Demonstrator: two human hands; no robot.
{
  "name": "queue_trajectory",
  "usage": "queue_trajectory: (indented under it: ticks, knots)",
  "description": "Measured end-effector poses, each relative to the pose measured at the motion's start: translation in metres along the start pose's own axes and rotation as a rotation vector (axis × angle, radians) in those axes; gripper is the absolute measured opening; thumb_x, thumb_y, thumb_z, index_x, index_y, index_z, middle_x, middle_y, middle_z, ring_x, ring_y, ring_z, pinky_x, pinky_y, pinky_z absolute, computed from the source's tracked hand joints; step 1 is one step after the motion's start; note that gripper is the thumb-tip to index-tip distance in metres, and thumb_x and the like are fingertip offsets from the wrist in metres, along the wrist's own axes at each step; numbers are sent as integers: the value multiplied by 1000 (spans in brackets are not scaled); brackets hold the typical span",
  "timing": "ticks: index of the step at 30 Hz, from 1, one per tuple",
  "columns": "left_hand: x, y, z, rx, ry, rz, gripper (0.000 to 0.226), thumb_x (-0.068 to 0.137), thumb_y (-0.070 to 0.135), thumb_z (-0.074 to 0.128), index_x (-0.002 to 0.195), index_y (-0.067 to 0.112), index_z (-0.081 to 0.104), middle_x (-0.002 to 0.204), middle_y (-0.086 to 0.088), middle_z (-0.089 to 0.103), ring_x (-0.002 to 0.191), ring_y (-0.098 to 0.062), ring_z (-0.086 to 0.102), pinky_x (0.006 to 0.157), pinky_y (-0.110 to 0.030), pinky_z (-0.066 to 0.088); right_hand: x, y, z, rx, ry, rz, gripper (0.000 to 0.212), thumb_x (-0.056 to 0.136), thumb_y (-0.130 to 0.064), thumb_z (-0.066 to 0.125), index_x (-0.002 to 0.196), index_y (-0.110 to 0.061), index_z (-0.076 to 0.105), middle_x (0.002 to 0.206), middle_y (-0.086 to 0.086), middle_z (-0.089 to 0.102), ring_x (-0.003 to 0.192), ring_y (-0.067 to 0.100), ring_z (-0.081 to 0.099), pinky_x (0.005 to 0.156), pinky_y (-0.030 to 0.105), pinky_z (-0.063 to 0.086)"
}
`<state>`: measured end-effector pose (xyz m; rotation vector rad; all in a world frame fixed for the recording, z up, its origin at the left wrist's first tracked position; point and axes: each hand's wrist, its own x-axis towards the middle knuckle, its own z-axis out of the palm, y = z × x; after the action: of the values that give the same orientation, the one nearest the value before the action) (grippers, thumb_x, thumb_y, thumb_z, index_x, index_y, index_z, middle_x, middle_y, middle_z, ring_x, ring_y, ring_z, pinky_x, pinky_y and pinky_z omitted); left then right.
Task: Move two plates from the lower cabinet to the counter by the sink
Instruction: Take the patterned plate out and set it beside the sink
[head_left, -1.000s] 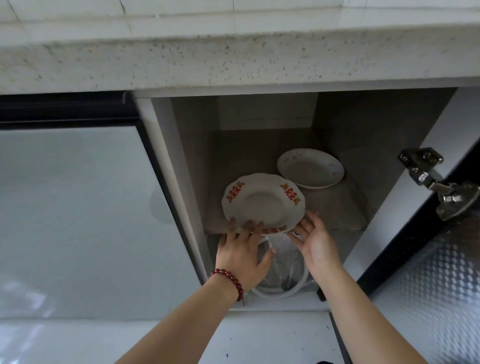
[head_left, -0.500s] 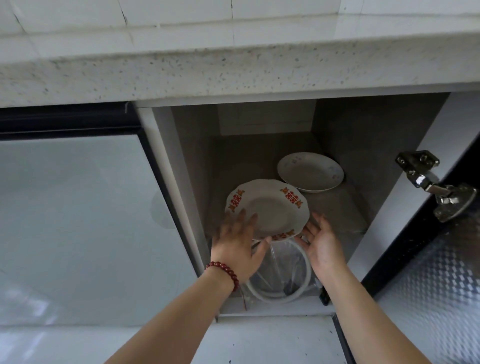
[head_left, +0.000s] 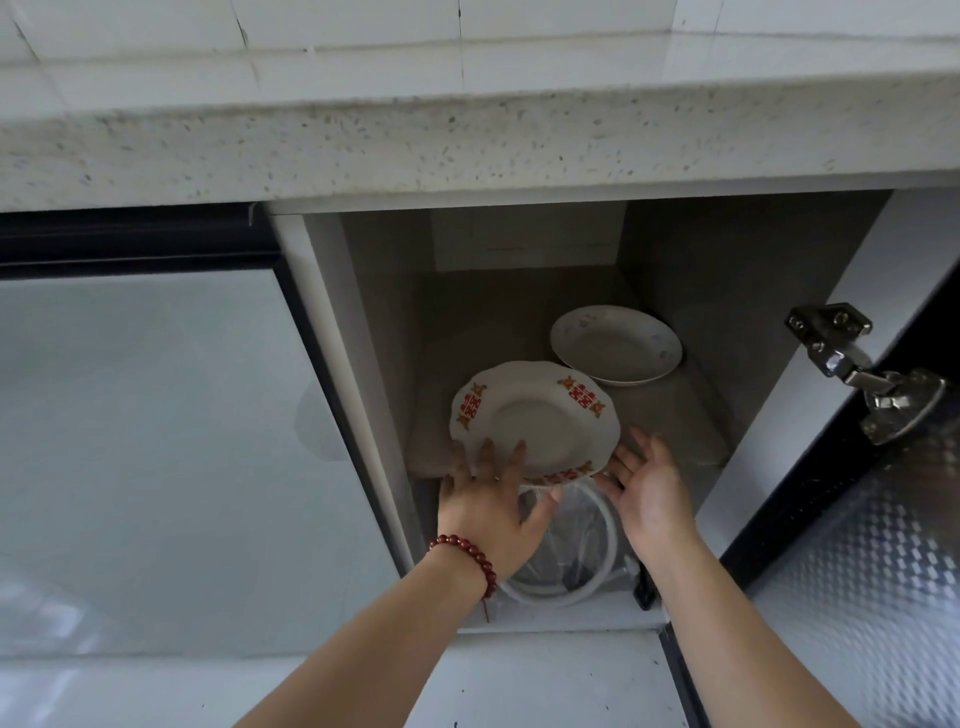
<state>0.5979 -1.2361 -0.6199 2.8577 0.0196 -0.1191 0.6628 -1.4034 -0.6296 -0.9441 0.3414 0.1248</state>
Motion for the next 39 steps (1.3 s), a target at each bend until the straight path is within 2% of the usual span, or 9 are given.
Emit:
queue_trajectory:
  ticks: [4, 10, 14, 17, 22, 26, 32, 36, 39]
  knots:
    - [-10, 11, 5, -13, 17, 16, 83, 73, 78, -2, 146, 38, 4, 159, -3, 4, 143, -36, -6, 113, -53, 12, 3, -4, -5, 16, 10, 16, 42, 100, -39, 28, 136, -21, 39, 106, 2, 61, 94, 15, 60, 69, 33, 46]
    - [6, 1, -19, -125, -1, -132, 74, 84, 70, 15, 147, 32, 3, 158, -9, -2, 143, -35, 5, 112, -51, 23, 3, -5, -1, -38, 0, 15, 30, 100, -39, 29, 106, -27, 56, 108, -1, 65, 99, 15, 61, 71, 32, 47]
    - [18, 0, -34, -487, -19, -250, 72, 88, 64, 23, 148, 28, 4, 157, -12, 9, 137, -33, 28, 108, -37, 30, 2, -6, 2, -38, 18, 25, 41, 100, -39, 28, 132, -21, 46, 122, 4, 59, 111, 21, 56, 77, 34, 46]
    - [20, 3, -38, -670, -23, -302, 70, 88, 64, 24, 147, 29, 11, 150, -10, 28, 126, -31, 44, 96, -30, 35, -1, -7, -1, -43, 14, 23, 44, 100, -40, 28, 137, -20, 43, 124, 6, 58, 109, 21, 56, 78, 34, 46]
    - [12, 10, -33, -771, 8, -325, 76, 84, 70, 24, 147, 30, 11, 148, -10, 31, 126, -33, 43, 102, -36, 35, -3, -8, -9, -79, 42, 24, 41, 100, -40, 30, 134, -22, 44, 125, 5, 58, 110, 20, 57, 78, 34, 47]
    - [20, 8, -37, -853, 72, -384, 78, 83, 71, 23, 146, 25, 18, 148, -10, 33, 128, -32, 41, 105, -38, 32, 3, -16, -4, -101, 54, 38, 43, 99, -41, 31, 136, -23, 42, 116, 3, 61, 94, 14, 59, 72, 33, 46]
    - [40, 5, -56, -1386, 58, -549, 86, 76, 80, 23, 133, 21, 48, 133, -12, 55, 120, -30, 52, 105, -46, 37, 5, -23, -1, -119, 77, 43, 44, 98, -40, 33, 137, -21, 42, 106, 2, 64, 95, 18, 61, 70, 35, 48]
    - [40, 2, -58, -1601, 65, -607, 80, 77, 79, 24, 127, 22, 49, 120, -2, 59, 106, -25, 56, 102, -43, 40, 6, -23, -7, -130, 105, 48, 47, 99, -39, 30, 142, -21, 37, 121, 5, 58, 90, 15, 58, 78, 36, 46]
    - [42, 1, -59, -1656, 13, -584, 81, 79, 77, 19, 134, 22, 43, 125, -5, 57, 104, -21, 55, 96, -40, 42, 8, -28, -5, -152, 114, 60, 47, 99, -39, 31, 142, -21, 37, 114, 4, 58, 87, 15, 58, 75, 38, 46]
